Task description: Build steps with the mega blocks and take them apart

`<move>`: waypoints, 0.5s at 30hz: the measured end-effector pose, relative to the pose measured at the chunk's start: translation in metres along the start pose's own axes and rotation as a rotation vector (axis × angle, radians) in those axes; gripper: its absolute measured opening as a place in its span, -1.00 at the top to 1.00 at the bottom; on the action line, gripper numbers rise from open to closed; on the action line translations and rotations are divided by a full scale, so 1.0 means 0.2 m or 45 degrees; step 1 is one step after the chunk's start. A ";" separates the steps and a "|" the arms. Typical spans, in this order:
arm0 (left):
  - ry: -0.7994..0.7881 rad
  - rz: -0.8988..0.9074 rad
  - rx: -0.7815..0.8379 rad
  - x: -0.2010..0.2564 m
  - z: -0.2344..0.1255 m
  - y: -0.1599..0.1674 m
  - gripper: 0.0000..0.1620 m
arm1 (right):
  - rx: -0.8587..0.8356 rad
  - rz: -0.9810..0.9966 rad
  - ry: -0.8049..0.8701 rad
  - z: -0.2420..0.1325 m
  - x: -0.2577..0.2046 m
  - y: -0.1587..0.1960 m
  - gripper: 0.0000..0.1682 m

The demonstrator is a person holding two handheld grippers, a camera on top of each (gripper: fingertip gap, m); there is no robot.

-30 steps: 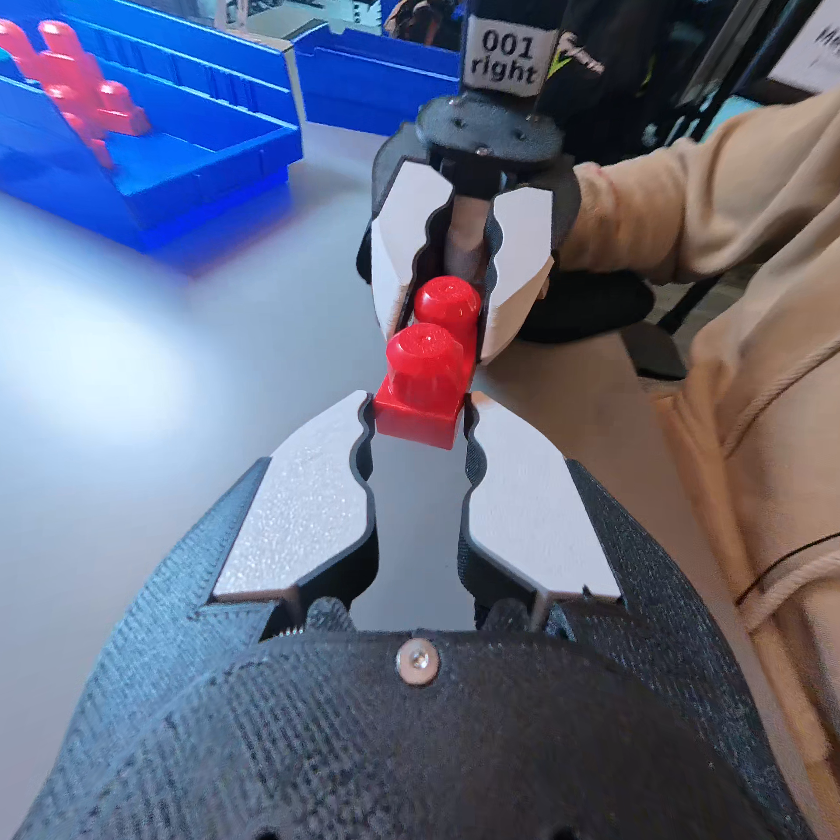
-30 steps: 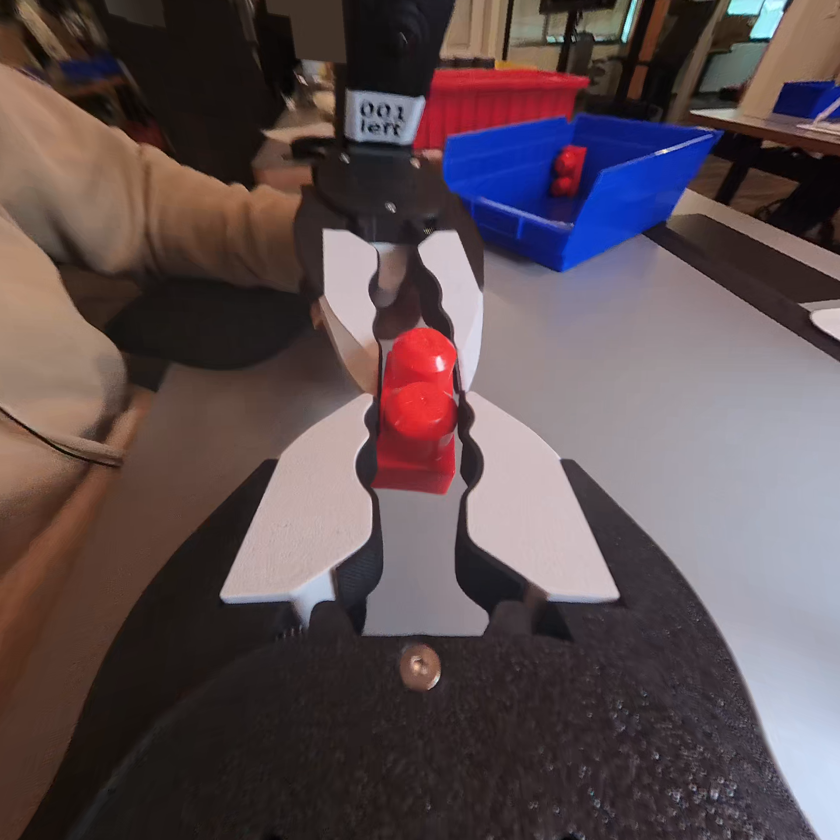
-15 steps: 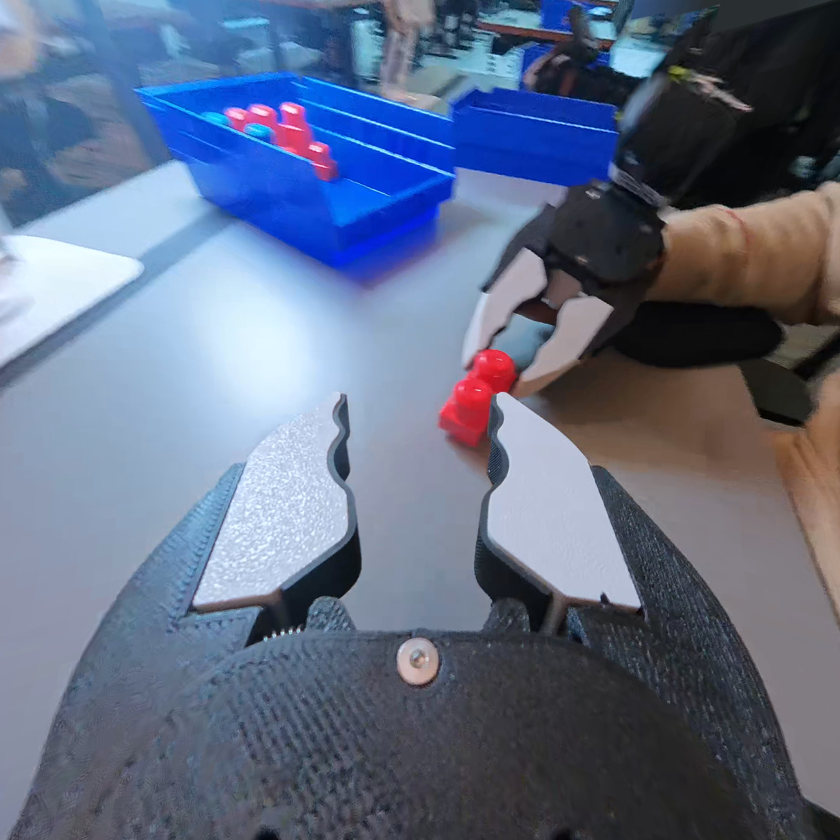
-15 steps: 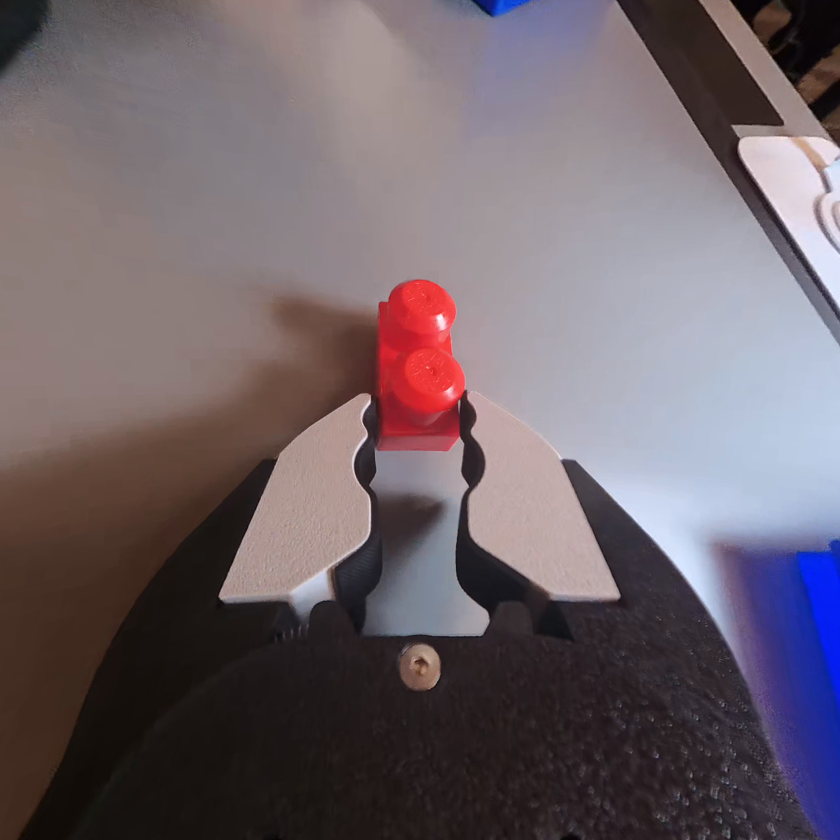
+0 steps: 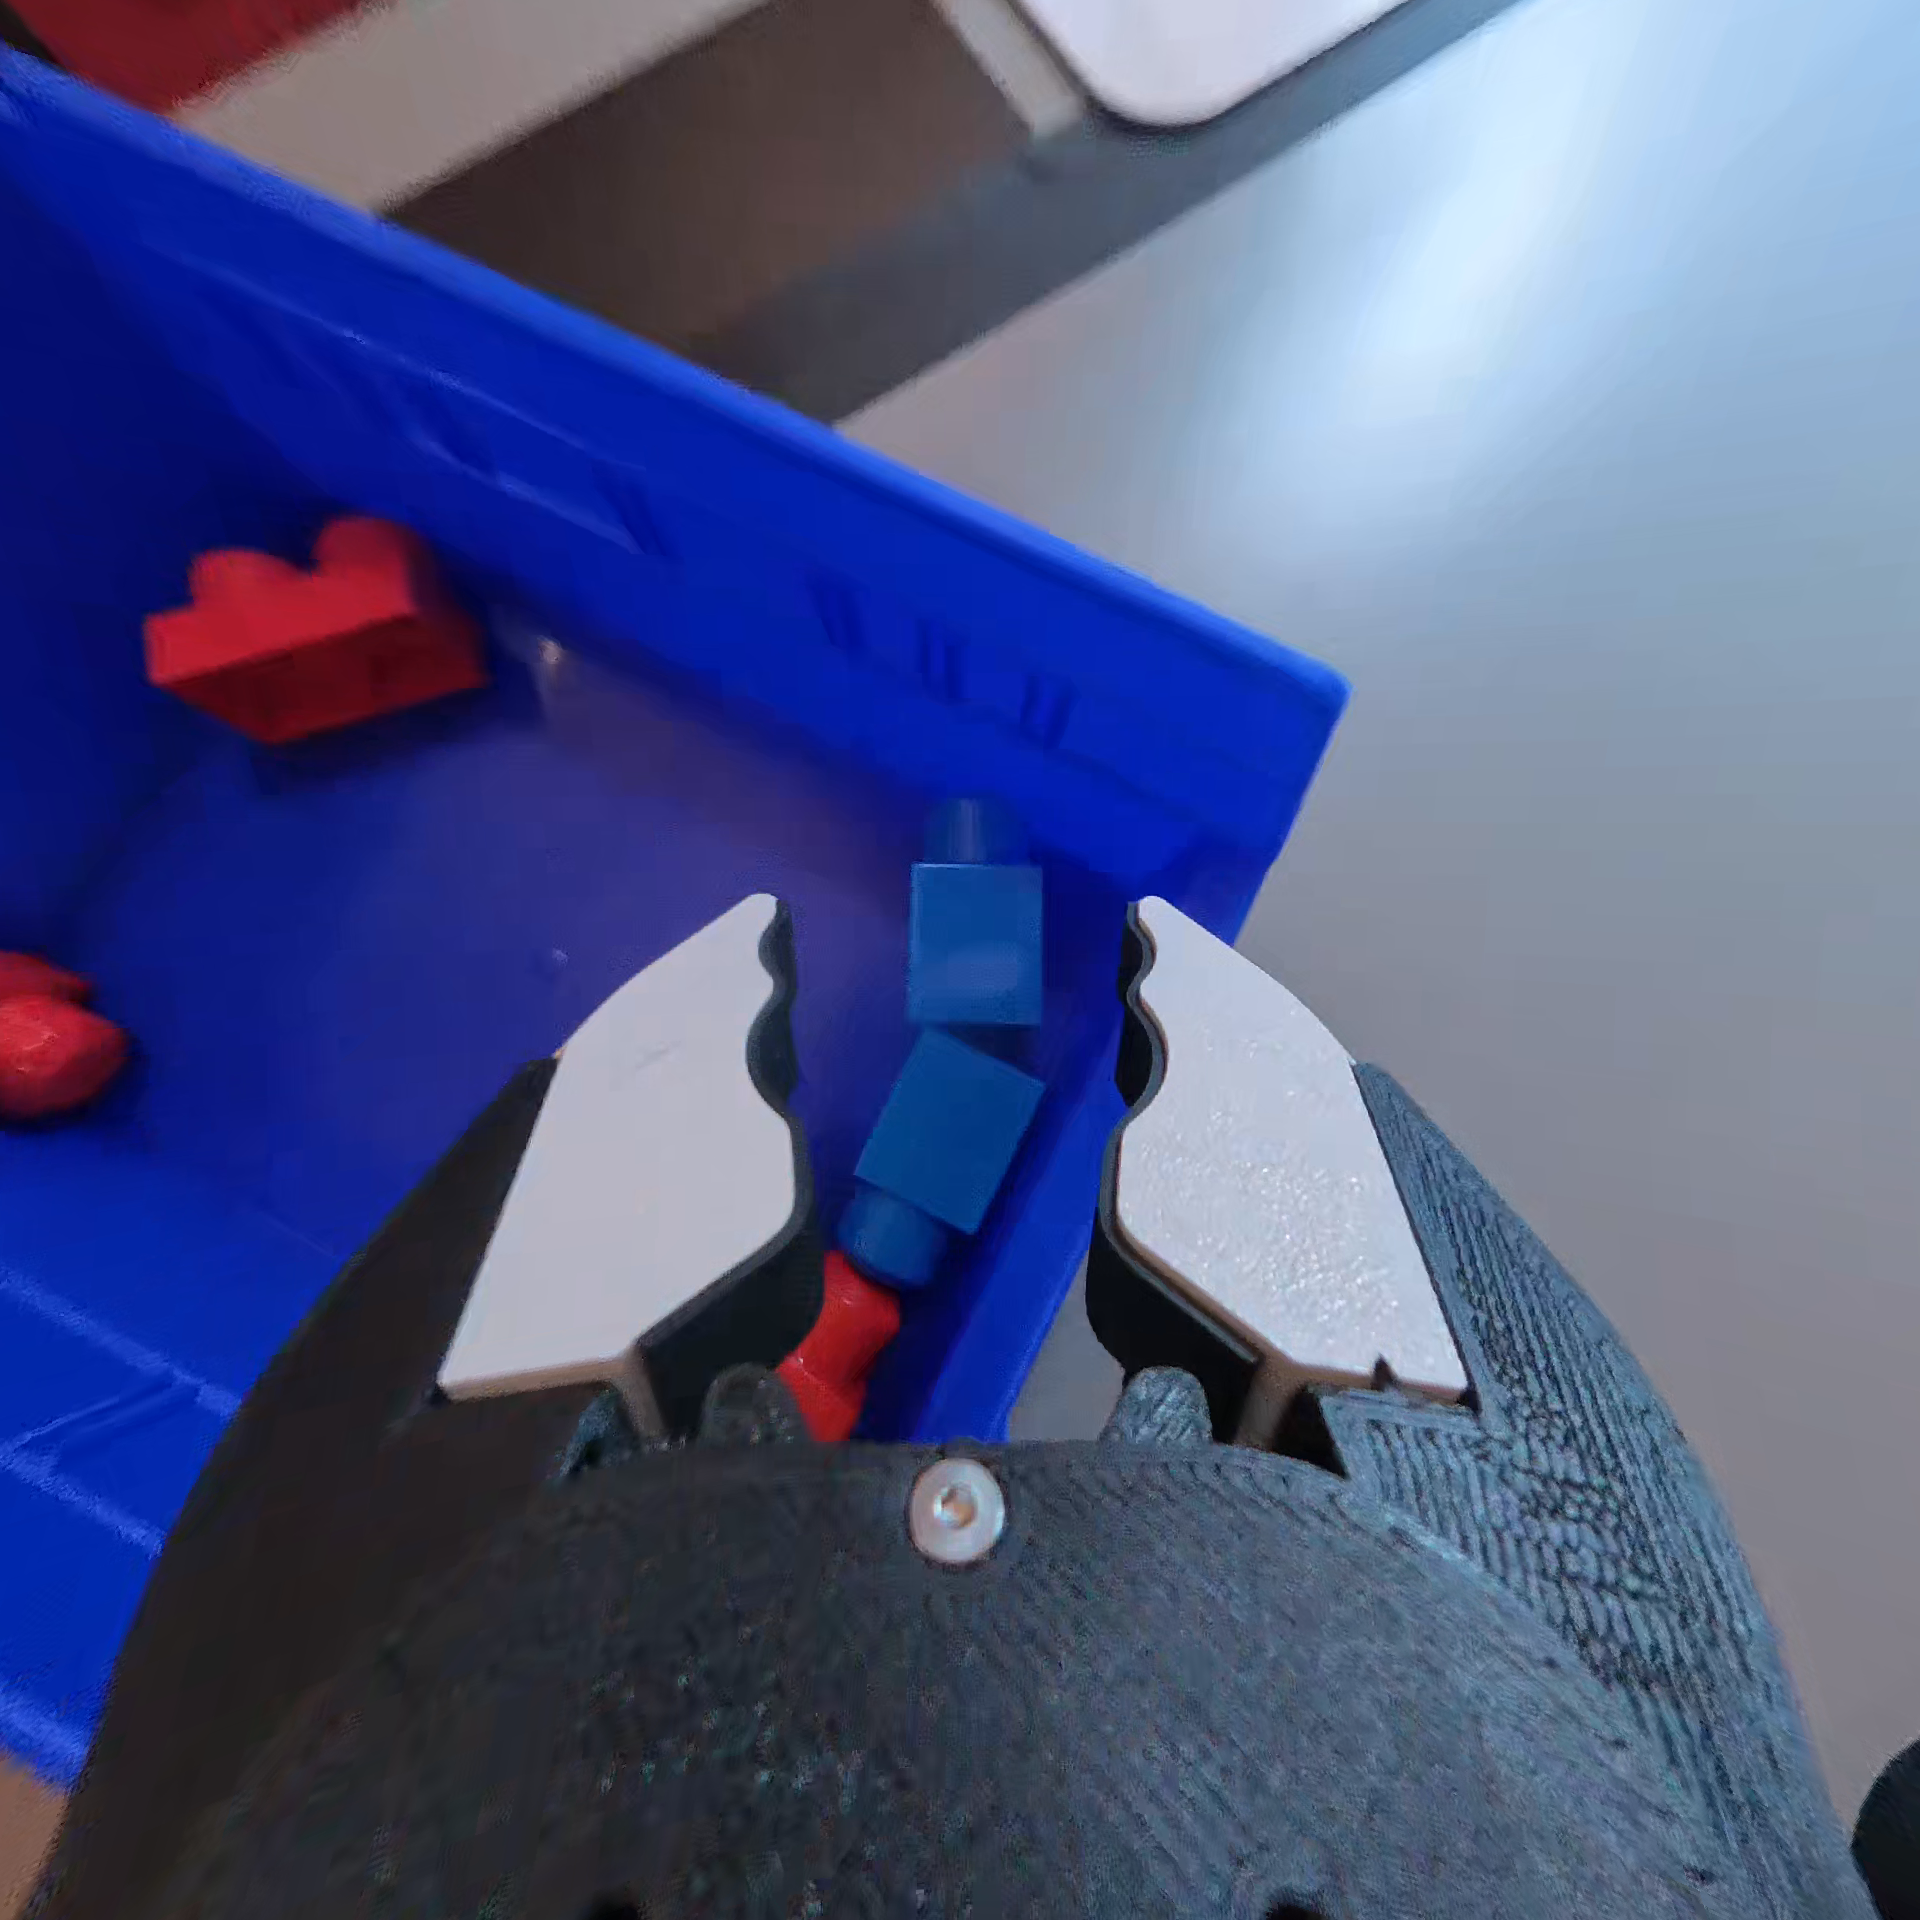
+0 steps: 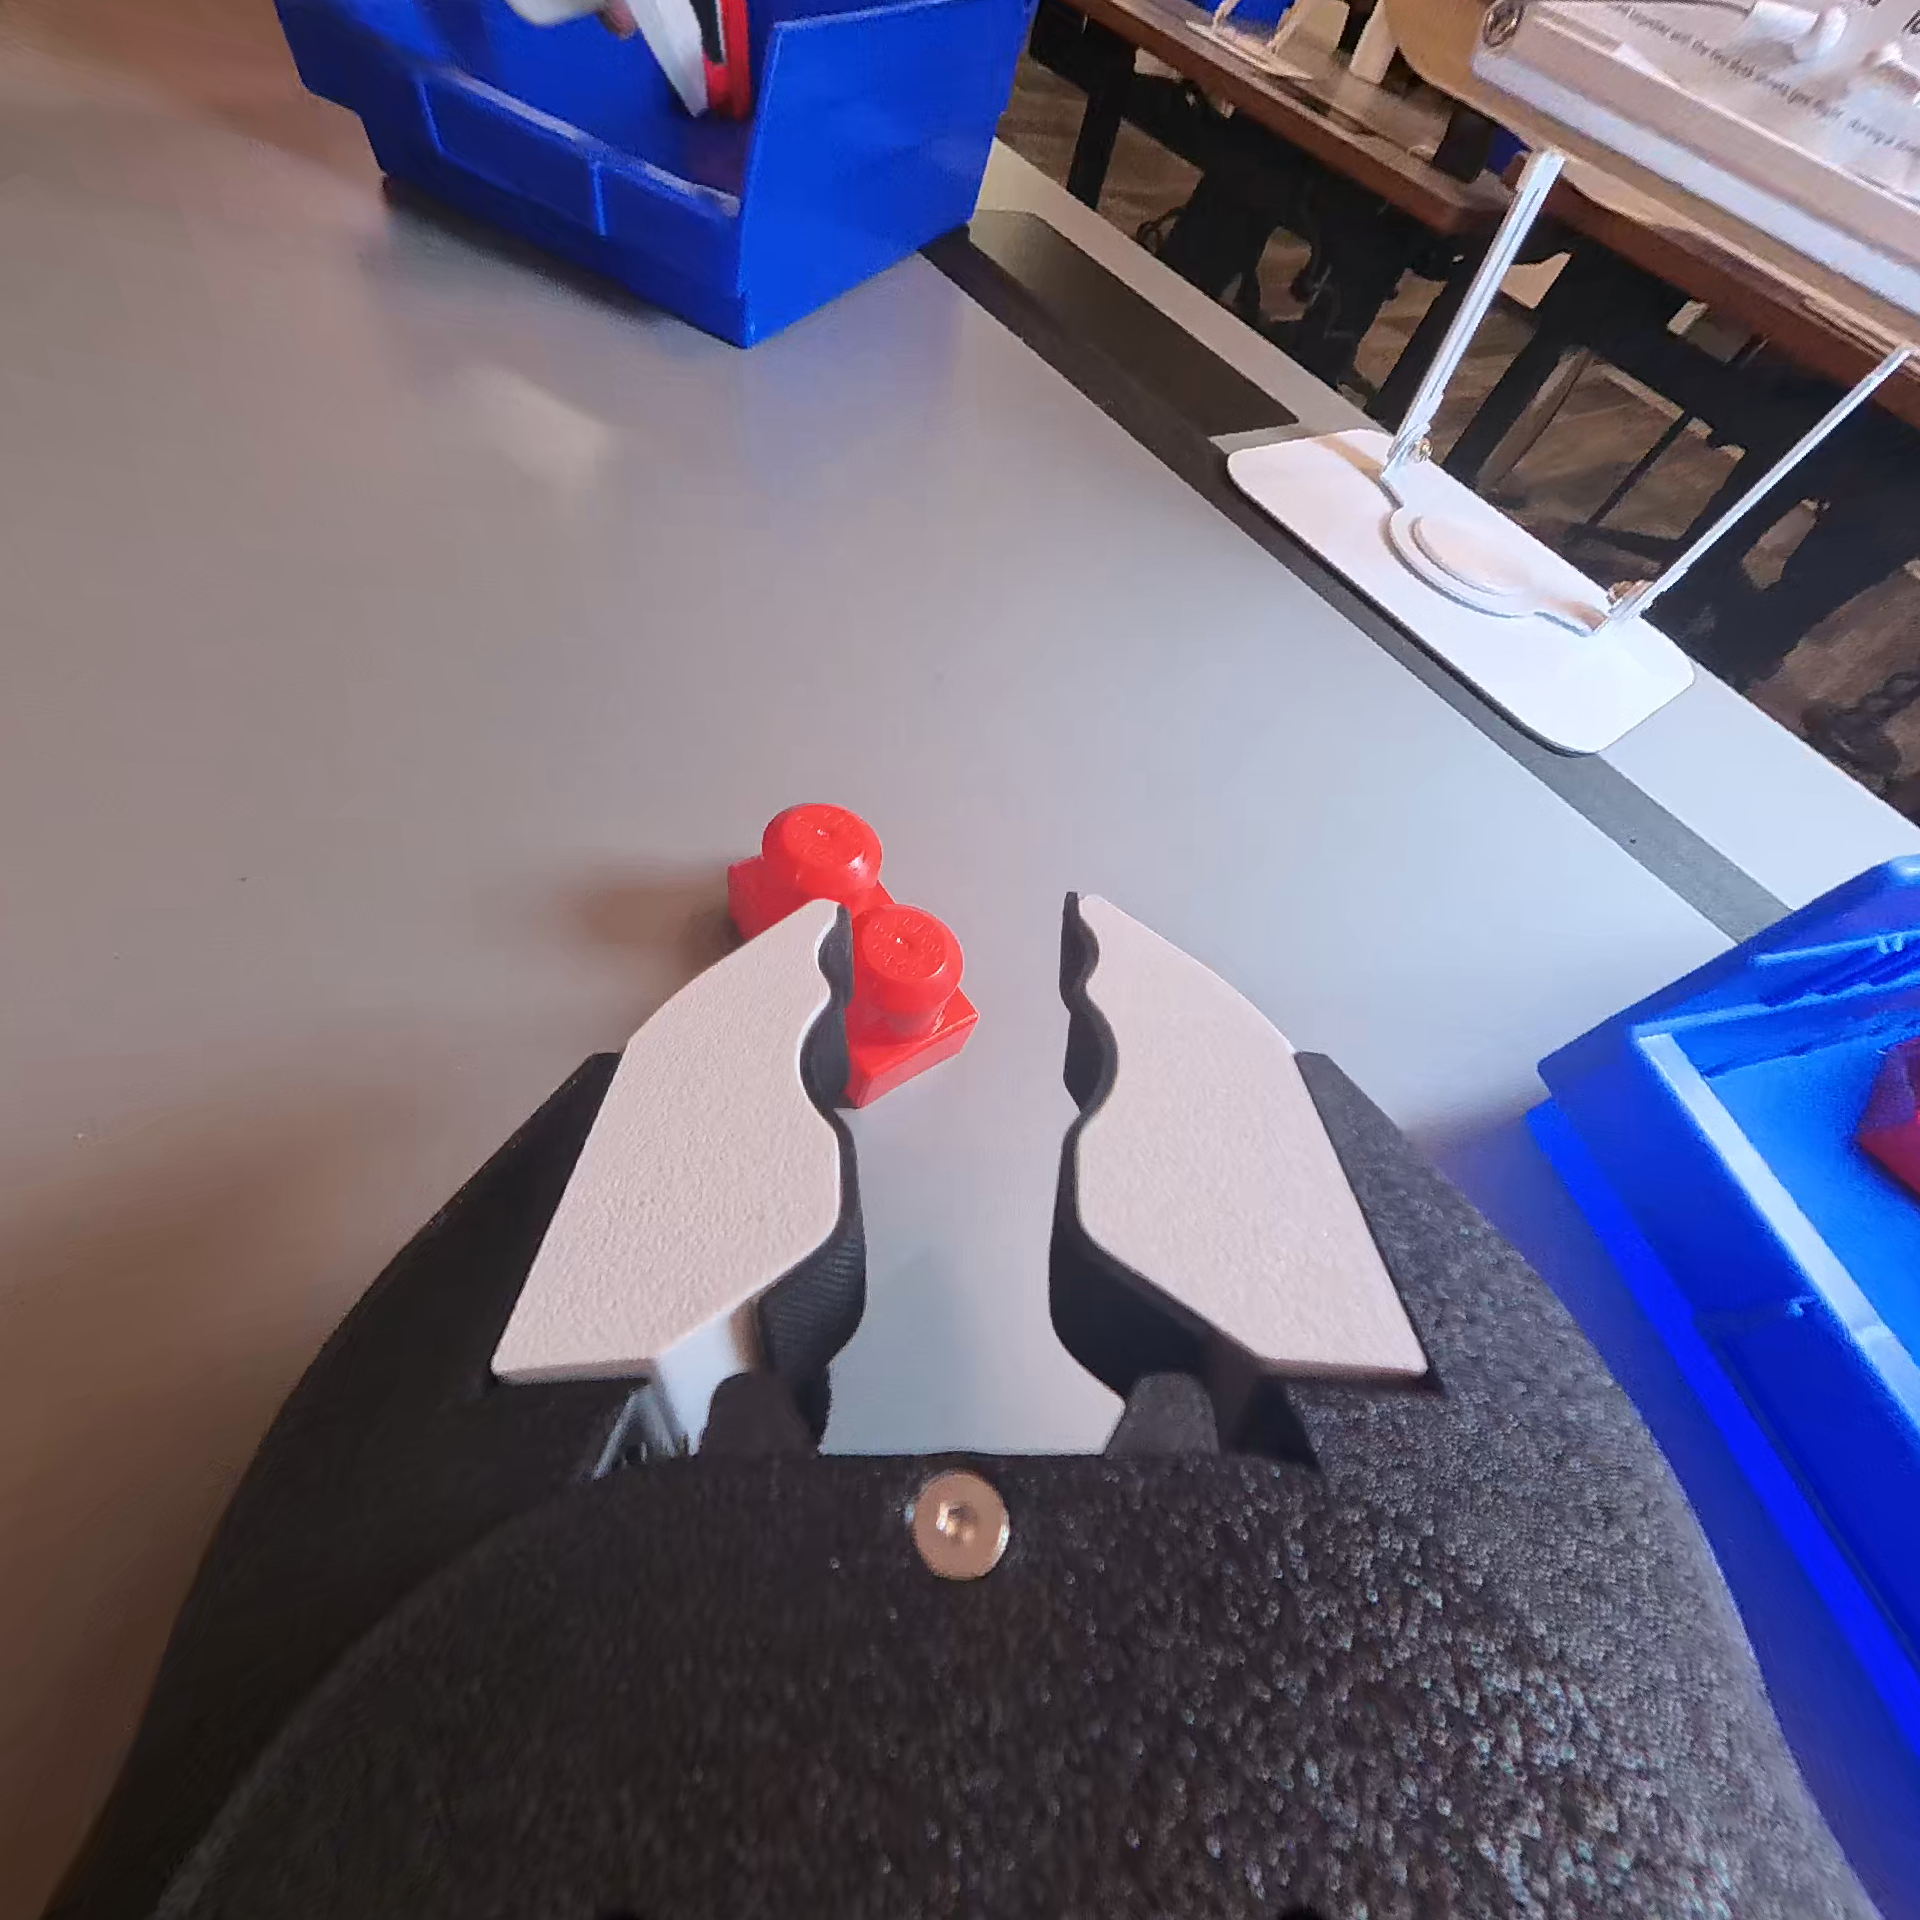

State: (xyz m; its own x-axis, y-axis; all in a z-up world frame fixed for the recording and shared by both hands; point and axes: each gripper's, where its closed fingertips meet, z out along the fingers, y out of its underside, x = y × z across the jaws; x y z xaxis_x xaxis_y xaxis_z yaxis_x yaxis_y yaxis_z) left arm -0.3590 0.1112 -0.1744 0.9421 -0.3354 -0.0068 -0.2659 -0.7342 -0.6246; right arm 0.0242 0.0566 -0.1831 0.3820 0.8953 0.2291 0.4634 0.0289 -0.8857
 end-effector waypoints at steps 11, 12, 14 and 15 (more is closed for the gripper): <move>0.016 0.127 -0.511 -0.06 0.23 0.16 0.57 | -0.049 -0.005 0.005 0.01 0.01 0.06 0.60; -0.003 0.141 -0.516 -0.07 0.22 0.17 0.57 | -0.044 0.002 0.006 0.01 0.01 0.05 0.61; -0.047 0.160 -0.442 -0.10 0.20 0.13 0.57 | -0.034 0.016 0.008 0.00 0.02 0.04 0.61; -0.050 0.148 -0.364 -0.10 0.17 0.09 0.57 | -0.025 0.022 0.014 0.00 0.03 0.04 0.62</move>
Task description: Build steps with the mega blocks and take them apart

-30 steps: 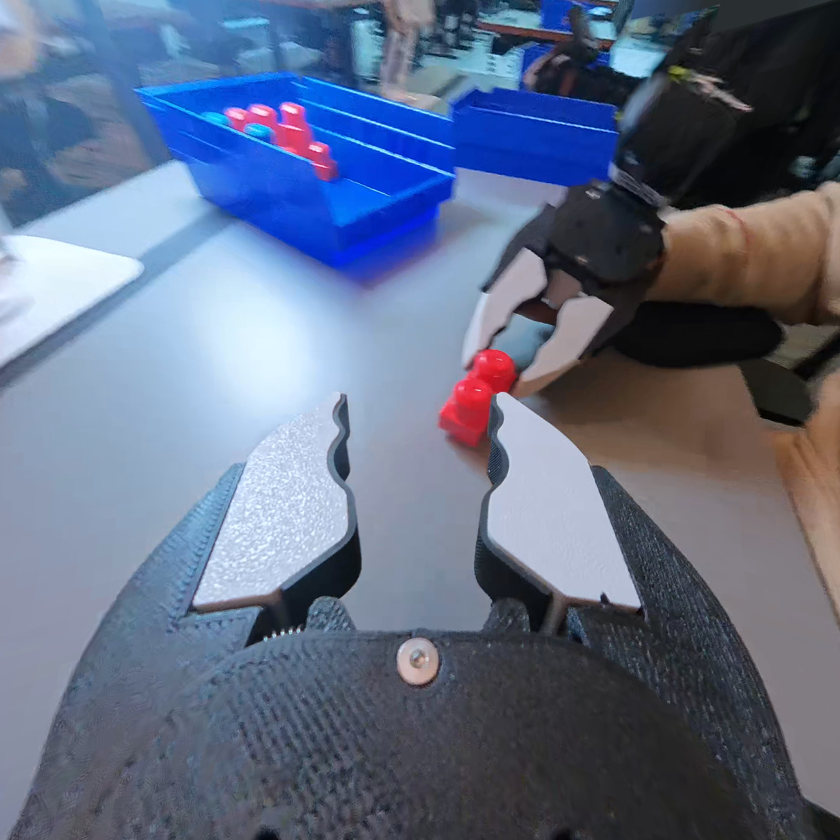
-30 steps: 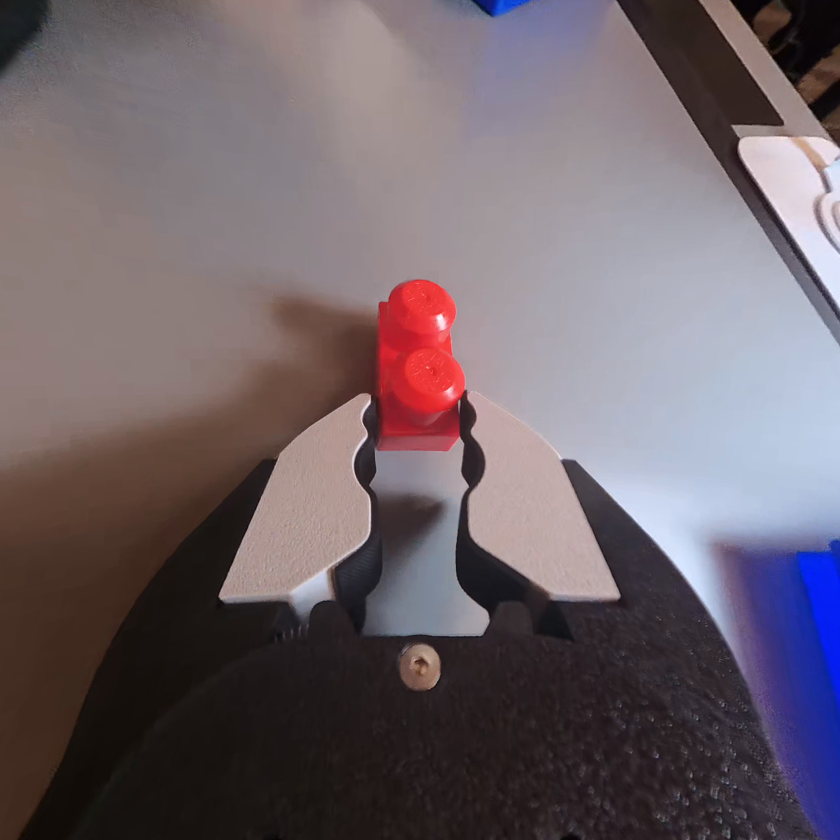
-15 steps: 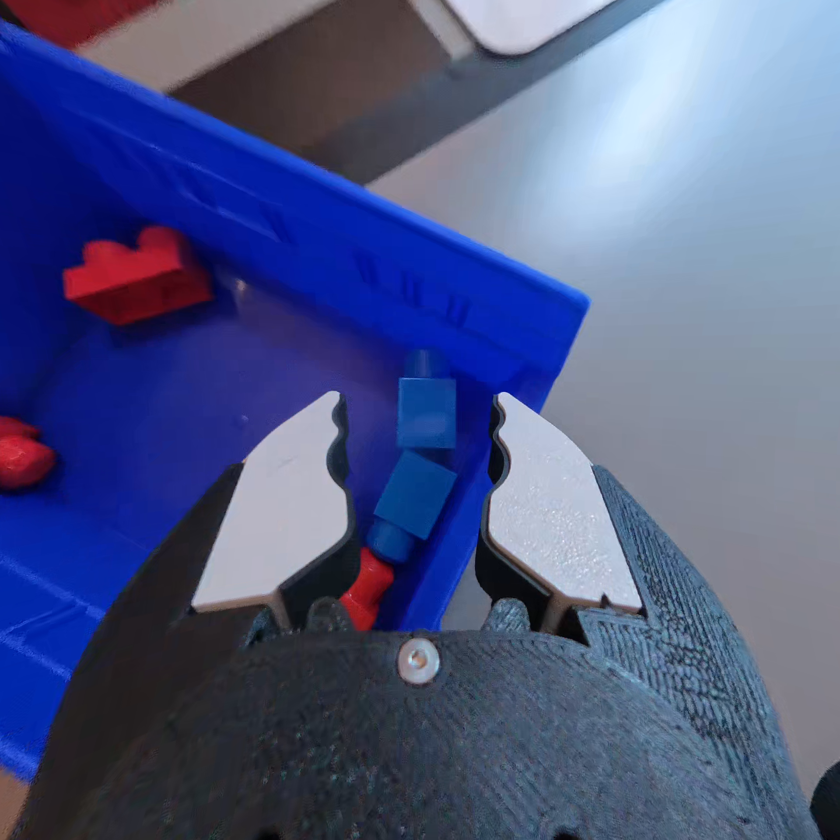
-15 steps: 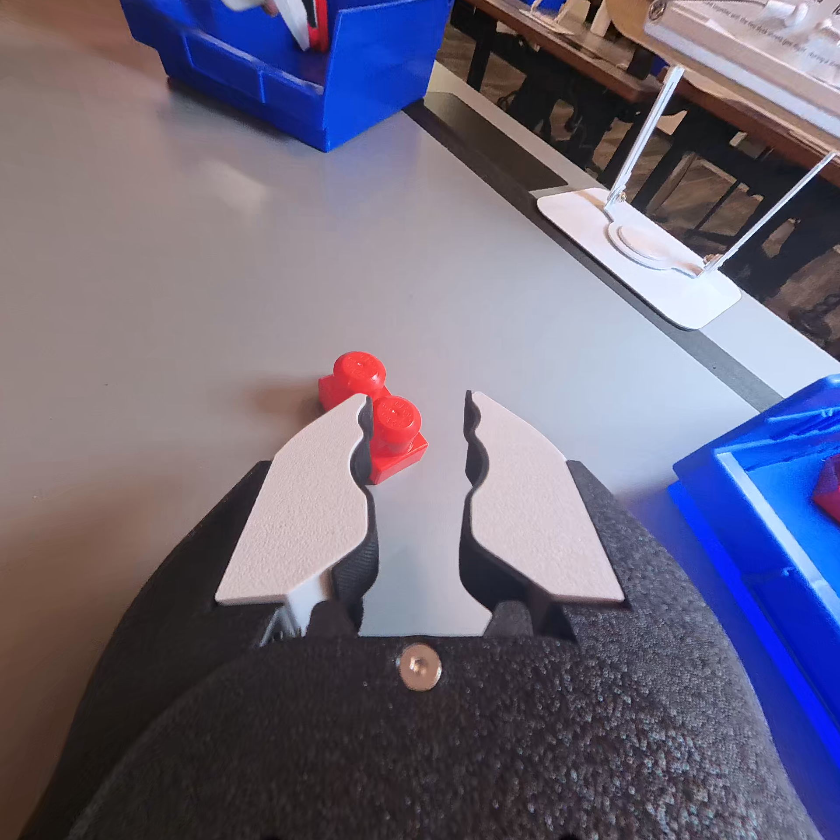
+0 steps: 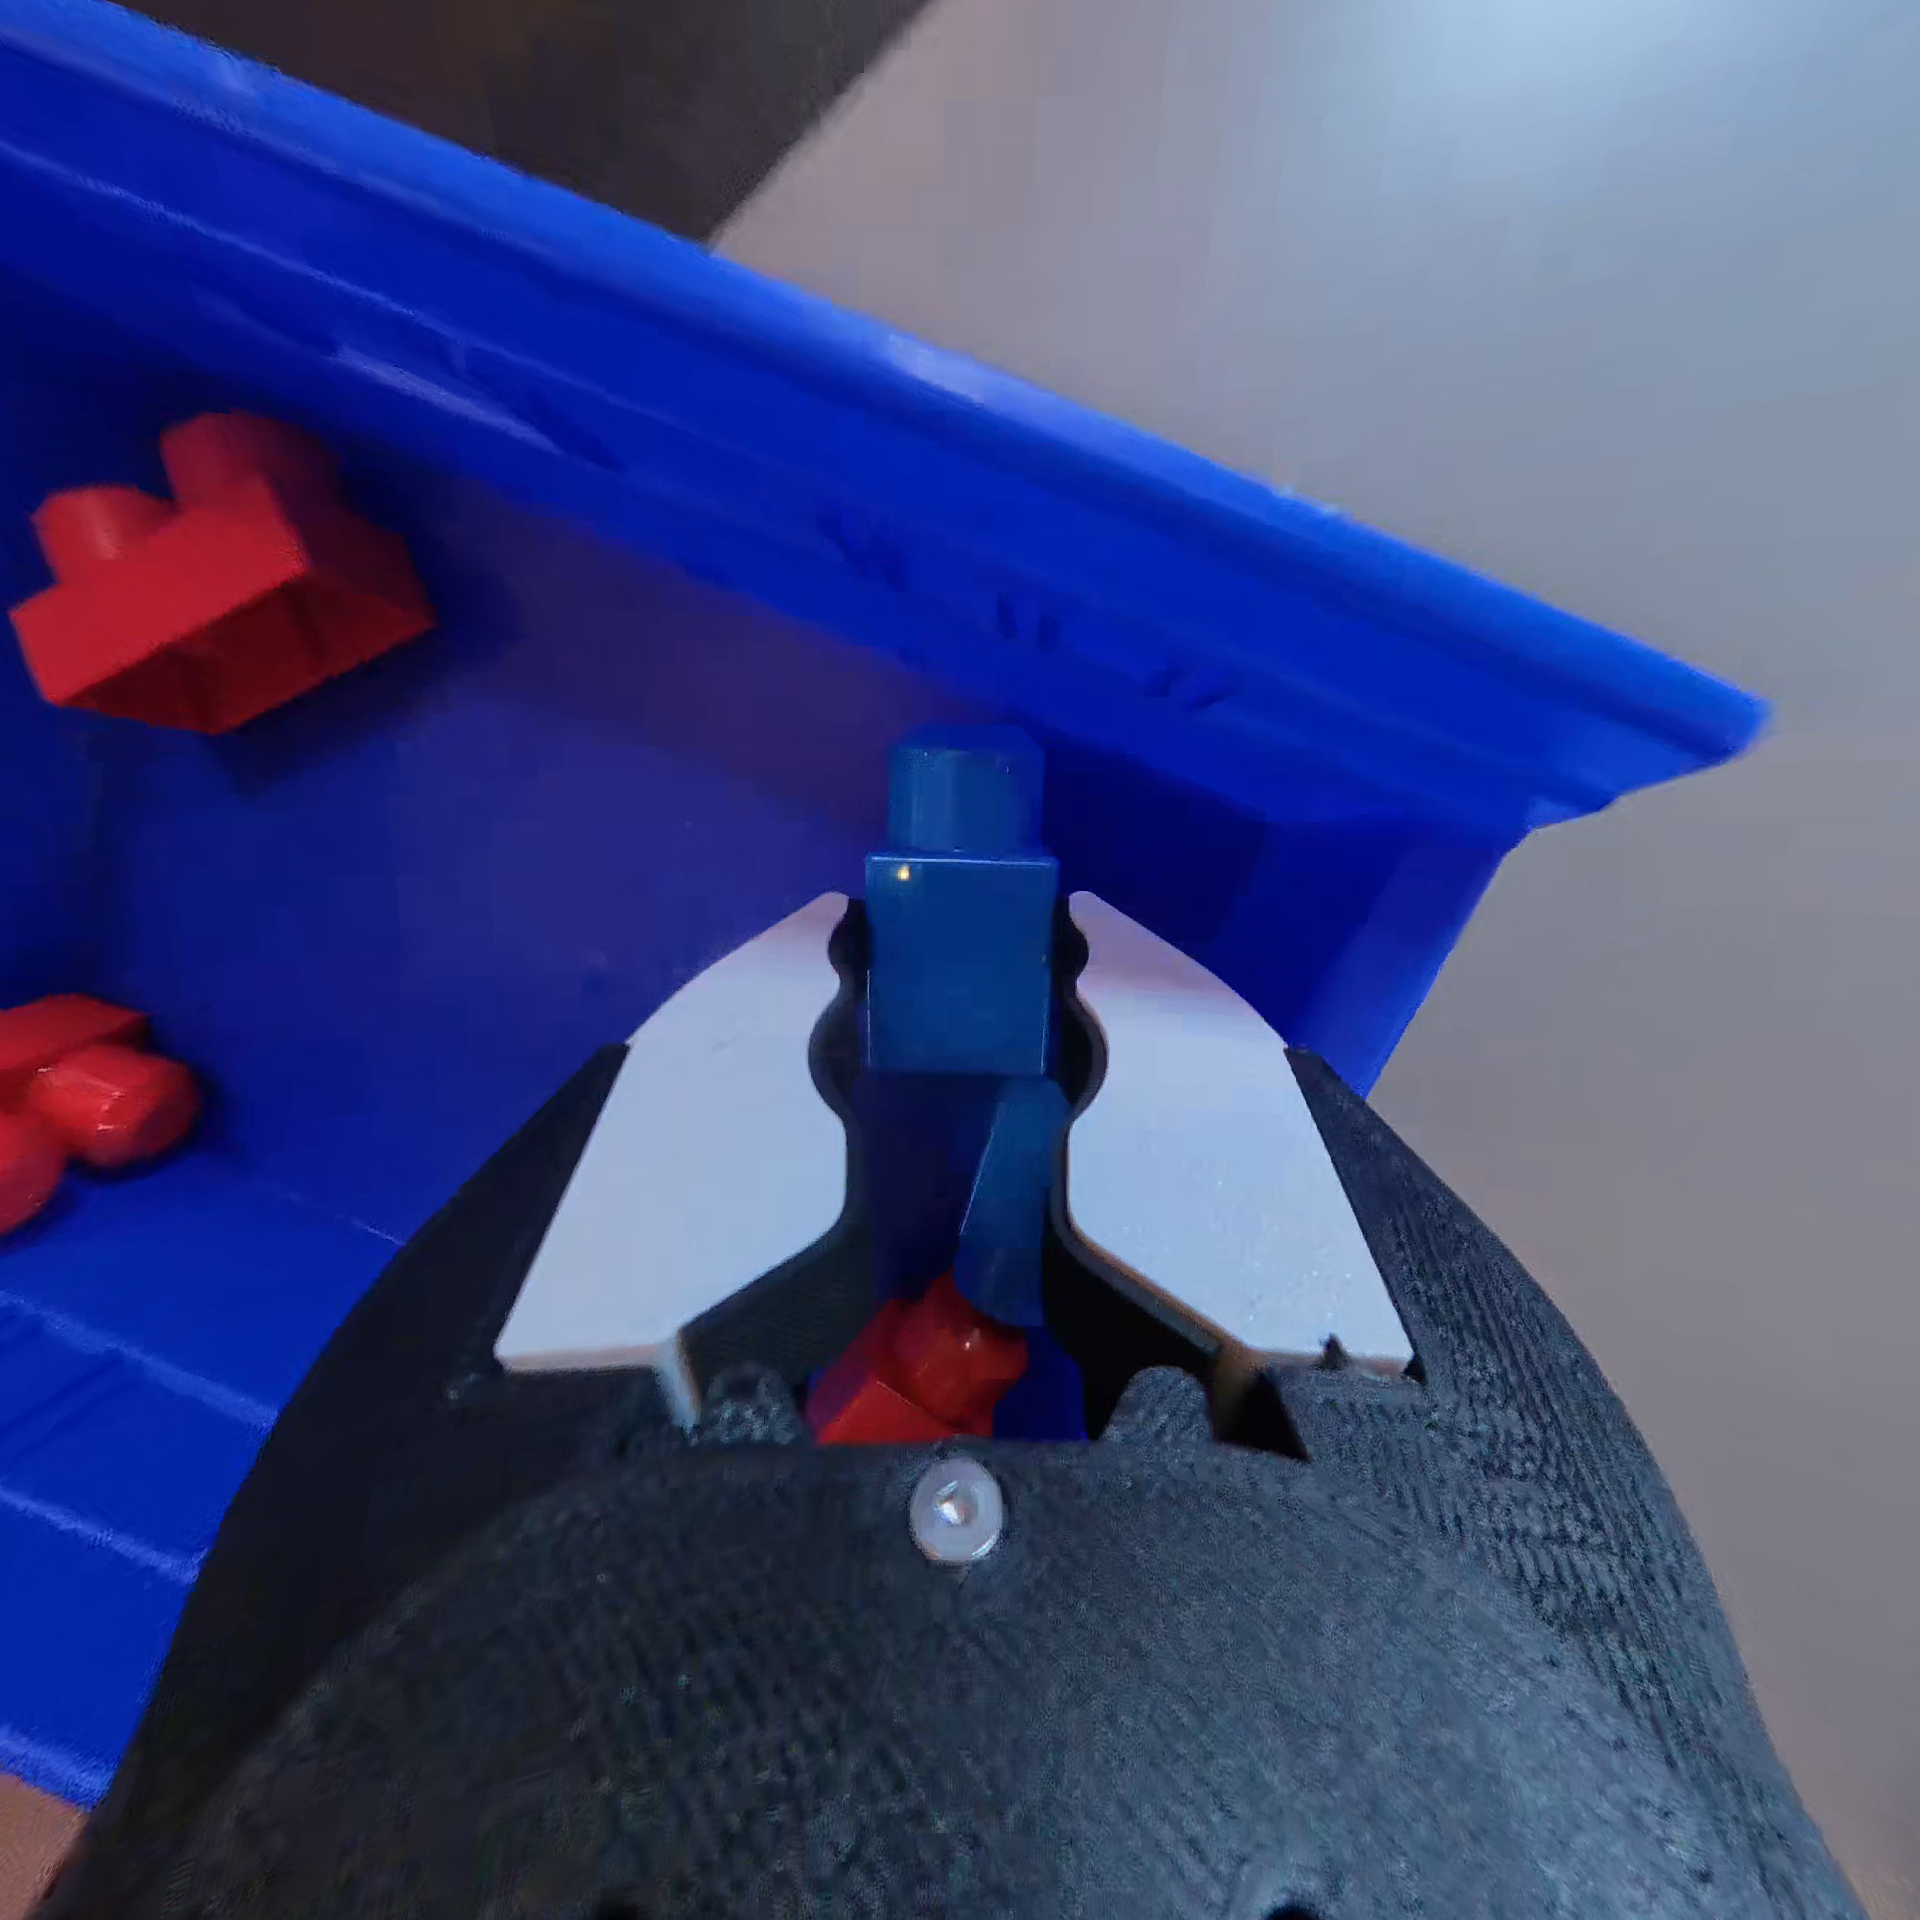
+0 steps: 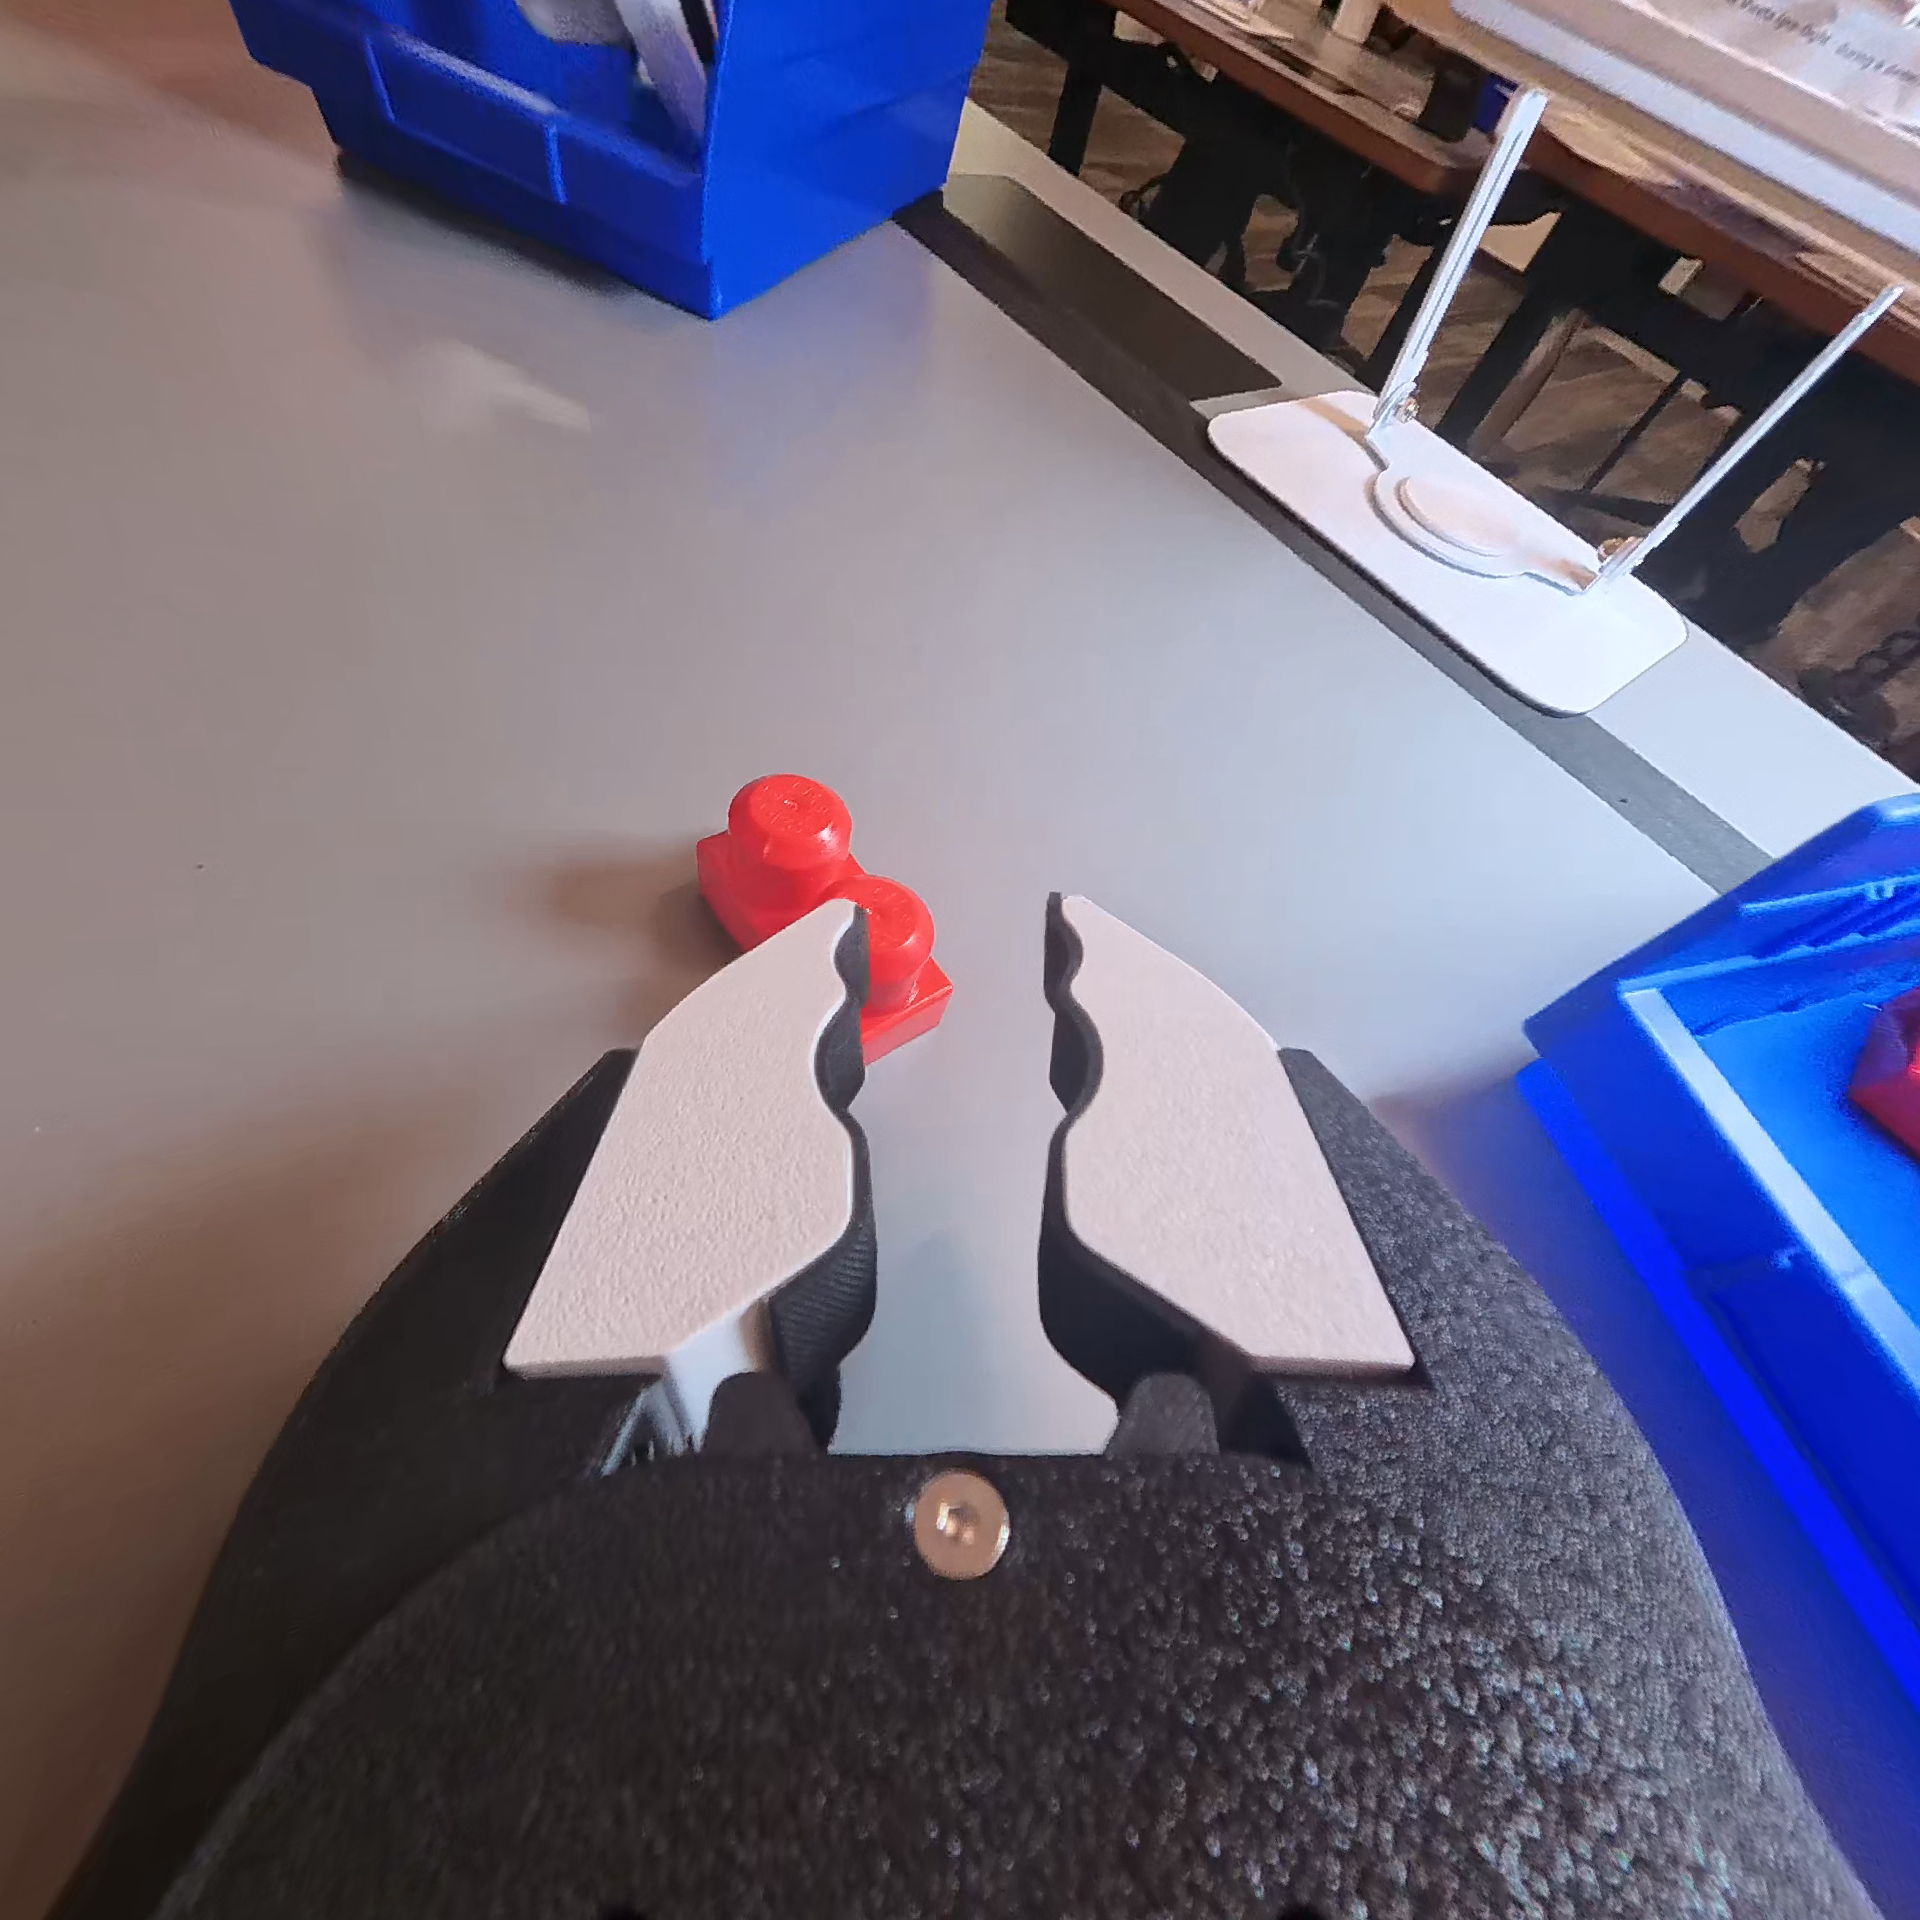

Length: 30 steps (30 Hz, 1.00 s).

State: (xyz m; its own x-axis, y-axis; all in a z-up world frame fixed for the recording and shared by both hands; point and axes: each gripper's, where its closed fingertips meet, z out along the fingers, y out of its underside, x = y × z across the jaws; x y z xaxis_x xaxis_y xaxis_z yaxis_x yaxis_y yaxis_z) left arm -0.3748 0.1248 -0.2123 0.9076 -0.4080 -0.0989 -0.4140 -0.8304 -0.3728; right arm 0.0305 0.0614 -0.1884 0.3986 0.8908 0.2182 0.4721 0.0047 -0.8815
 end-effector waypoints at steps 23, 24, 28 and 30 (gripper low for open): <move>1.116 0.616 1.240 1.98 -0.57 -0.22 0.58 | 0.536 0.273 -0.727 -0.26 -0.44 -0.40 0.68; 1.119 0.603 1.248 1.98 -0.57 -0.22 0.58 | 0.513 0.253 -0.734 -0.25 -0.45 -0.39 0.67; 1.079 0.641 1.178 2.01 -0.49 -0.18 0.58 | 0.415 0.183 -0.736 -0.22 -0.48 -0.33 0.67; 1.043 0.647 1.147 2.01 -0.46 -0.18 0.58 | 0.355 0.153 -0.724 -0.21 -0.47 -0.30 0.67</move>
State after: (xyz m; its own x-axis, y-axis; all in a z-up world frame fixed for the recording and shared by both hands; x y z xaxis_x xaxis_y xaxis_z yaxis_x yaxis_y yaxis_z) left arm -0.0012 -0.0450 -0.1546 0.2292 -0.9718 0.0555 -0.2136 -0.1058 -0.9712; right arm -0.0032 -0.0415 -0.1388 -0.0793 0.9939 -0.0771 0.1975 -0.0602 -0.9785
